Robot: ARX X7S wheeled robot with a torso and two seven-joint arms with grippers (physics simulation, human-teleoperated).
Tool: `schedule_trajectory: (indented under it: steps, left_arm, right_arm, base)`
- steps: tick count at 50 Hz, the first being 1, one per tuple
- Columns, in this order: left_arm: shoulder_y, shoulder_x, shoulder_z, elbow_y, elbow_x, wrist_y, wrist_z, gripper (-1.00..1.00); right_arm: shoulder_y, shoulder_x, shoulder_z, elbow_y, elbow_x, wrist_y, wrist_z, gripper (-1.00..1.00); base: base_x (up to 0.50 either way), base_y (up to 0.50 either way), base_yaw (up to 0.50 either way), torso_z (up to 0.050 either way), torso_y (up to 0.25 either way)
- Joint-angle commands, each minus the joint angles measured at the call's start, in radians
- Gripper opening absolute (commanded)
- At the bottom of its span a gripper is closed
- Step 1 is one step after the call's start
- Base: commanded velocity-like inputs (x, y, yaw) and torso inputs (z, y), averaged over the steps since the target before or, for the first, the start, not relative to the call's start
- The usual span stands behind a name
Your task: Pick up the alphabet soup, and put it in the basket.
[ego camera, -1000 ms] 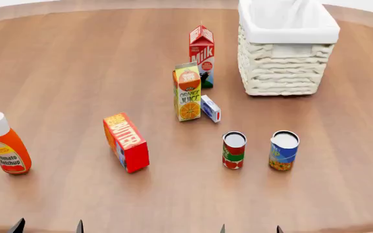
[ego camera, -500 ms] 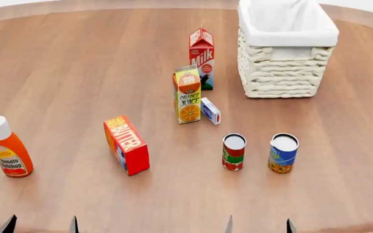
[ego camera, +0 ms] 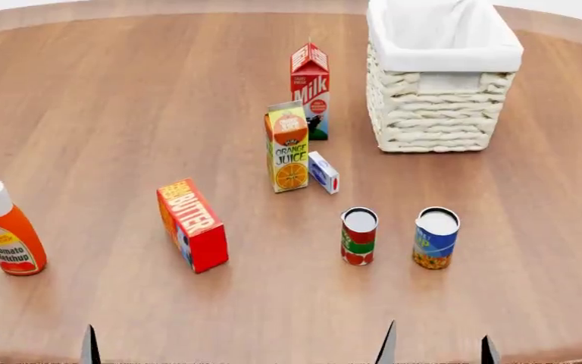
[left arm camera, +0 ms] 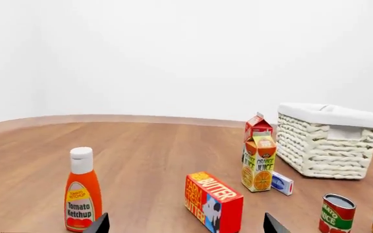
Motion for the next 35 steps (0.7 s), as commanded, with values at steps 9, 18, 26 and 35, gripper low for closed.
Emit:
schedule_trajectory:
  steps: [9,18,26,35]
  left_arm:
    - [0.007,-0.02,0.013,0.015,-0.034,0.024,-0.03,1.0]
    - [0.008,-0.029,0.025,0.017,-0.039,0.03,-0.043,1.0]
    - [0.006,-0.035,0.031,0.007,-0.045,0.044,-0.052,1.0]
    - [0.005,-0.042,0.036,0.003,-0.057,0.048,-0.063,1.0]
  right_arm:
    - [0.01,0.023,-0.009,0.012,0.036,0.002,0.034,1.0]
    - [0.01,0.033,-0.018,0.009,0.046,0.002,0.045,1.0]
    - [0.012,0.04,-0.026,0.013,0.05,-0.002,0.053,1.0]
    - [0.011,0.048,-0.035,0.01,0.054,-0.002,0.063,1.0]
  base:
    - [-0.06,-0.17,0.0,0.0,0.0]
    - [-0.06,-0.17,0.0,0.0,0.0]
    - [-0.06,-0.17,0.0,0.0,0.0]
    - [-0.02,-0.18,0.0,0.0,0.0]
